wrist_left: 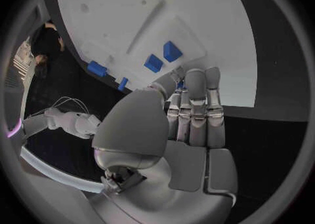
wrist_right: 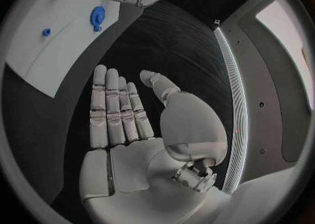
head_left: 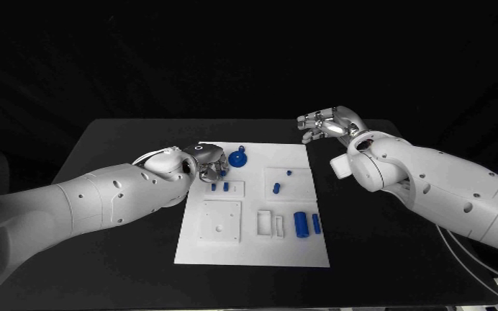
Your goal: Assemble the parts on the task board
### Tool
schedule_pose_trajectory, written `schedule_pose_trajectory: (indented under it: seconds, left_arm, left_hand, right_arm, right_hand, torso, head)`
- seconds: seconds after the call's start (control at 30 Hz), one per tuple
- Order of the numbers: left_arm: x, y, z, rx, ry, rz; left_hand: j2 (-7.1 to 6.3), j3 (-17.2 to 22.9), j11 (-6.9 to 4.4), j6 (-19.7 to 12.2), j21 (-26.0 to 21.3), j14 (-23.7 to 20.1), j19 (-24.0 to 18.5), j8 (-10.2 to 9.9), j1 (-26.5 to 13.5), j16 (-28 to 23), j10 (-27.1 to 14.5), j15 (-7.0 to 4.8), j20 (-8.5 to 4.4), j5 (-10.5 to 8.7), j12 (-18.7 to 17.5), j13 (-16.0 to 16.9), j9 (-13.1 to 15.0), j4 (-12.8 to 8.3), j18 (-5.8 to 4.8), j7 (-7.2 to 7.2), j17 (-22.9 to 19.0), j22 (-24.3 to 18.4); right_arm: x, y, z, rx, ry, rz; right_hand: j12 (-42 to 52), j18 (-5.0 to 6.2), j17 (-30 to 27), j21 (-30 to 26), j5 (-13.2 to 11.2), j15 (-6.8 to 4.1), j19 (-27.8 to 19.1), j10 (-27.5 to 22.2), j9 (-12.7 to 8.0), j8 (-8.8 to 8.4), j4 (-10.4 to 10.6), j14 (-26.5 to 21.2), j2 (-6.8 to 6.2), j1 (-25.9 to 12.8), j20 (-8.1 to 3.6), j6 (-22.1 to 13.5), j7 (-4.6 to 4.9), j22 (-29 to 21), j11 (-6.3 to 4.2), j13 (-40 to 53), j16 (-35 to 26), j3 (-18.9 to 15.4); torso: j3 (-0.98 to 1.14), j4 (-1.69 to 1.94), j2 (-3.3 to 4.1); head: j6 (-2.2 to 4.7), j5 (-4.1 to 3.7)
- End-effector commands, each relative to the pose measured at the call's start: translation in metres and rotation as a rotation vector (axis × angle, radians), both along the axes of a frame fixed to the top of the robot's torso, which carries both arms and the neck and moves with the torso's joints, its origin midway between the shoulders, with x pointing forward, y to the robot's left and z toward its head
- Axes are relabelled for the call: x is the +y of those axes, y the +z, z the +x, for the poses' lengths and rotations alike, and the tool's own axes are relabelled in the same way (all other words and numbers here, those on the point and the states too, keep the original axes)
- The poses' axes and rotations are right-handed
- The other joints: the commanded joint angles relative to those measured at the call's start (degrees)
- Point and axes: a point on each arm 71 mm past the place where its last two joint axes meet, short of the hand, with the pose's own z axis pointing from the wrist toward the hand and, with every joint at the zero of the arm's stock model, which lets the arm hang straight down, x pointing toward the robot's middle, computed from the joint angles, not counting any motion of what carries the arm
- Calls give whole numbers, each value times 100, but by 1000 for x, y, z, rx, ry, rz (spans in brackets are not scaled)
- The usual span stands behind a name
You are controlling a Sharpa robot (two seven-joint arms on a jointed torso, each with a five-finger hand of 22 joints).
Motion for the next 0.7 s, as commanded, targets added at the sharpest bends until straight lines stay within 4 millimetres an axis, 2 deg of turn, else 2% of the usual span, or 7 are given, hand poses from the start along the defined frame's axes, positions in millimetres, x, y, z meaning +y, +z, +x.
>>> schedule_pose_trajectory:
  seconds: [0.03, 0.5, 0.57, 0.67, 0.7]
  left_arm:
    - [0, -1, 0, -1, 6, 8]
    - [13, 1, 4, -31, 49, 9]
    - [15, 2, 5, -38, 56, 4]
    - [19, 3, 6, -46, 67, -3]
    - [20, 3, 6, -47, 69, -4]
  left_hand:
    - [-62, -46, 1, -61, -51, -23, 38, -11, 11, -39, -60, 2, 36, -16, 3, -6, -1, 18, 23, -15, -13, 80]
    - [-172, -43, 61, -290, -145, -37, 89, -14, 83, -64, -212, 31, 54, -4, 2, -6, -2, 12, 45, -93, -37, 101]
    - [-218, -51, 74, -424, -149, -40, 97, -19, 111, -70, -238, 38, 60, -5, 2, -6, -6, -17, 56, -140, -42, 105]
    - [-258, -84, 104, -835, -160, -37, 109, -29, 143, -78, -329, 57, 78, -3, 3, -6, -18, -35, 79, -208, -49, 108]
    - [-263, -92, 112, -885, -162, -40, 111, -32, 151, -81, -349, 60, 81, -1, 3, -6, -20, -38, 83, -216, -51, 108]
  right_arm:
    - [1, 0, 0, -7, 14, -2]
    - [-2, -2, 1, -7, 30, -43]
    - [-3, -2, 2, -13, 36, -61]
    - [-4, -3, 3, -27, 46, -98]
    - [-4, -3, 3, -29, 49, -106]
  right_hand:
    - [-39, 76, -8, 26, 27, 5, -36, 20, 5, -3, 17, -49, -61, 20, 8, 14, 0, -19, -1, -2, 29, 24]
    - [-112, 93, -7, 64, -18, 14, -34, -97, 4, -5, -11, -36, -63, 60, 12, 38, 9, -17, 37, -4, 38, 21]
    - [-136, 110, 9, 116, -44, 3, 7, -120, 4, -5, -28, 11, -73, 85, 2, 19, 17, 8, 43, -4, 74, -7]
    - [-172, 133, 53, 233, -87, -21, 61, -137, 4, -5, -53, 75, -79, 139, -22, -32, 21, 82, 46, -5, 160, -73]
    - [-175, 139, 66, 268, -109, -31, 80, -132, 4, -4, -64, 98, -83, 158, -31, -43, 12, 104, 41, -5, 186, -87]
  torso:
    - [0, -5, 2]
    - [5, -6, 0]
    - [3, -6, -2]
    - [1, -3, -1]
    - [0, -1, 0]
  head:
    - [-11, -4]
    - [5, -20]
    - [9, -20]
    - [11, -20]
    - [12, -20]
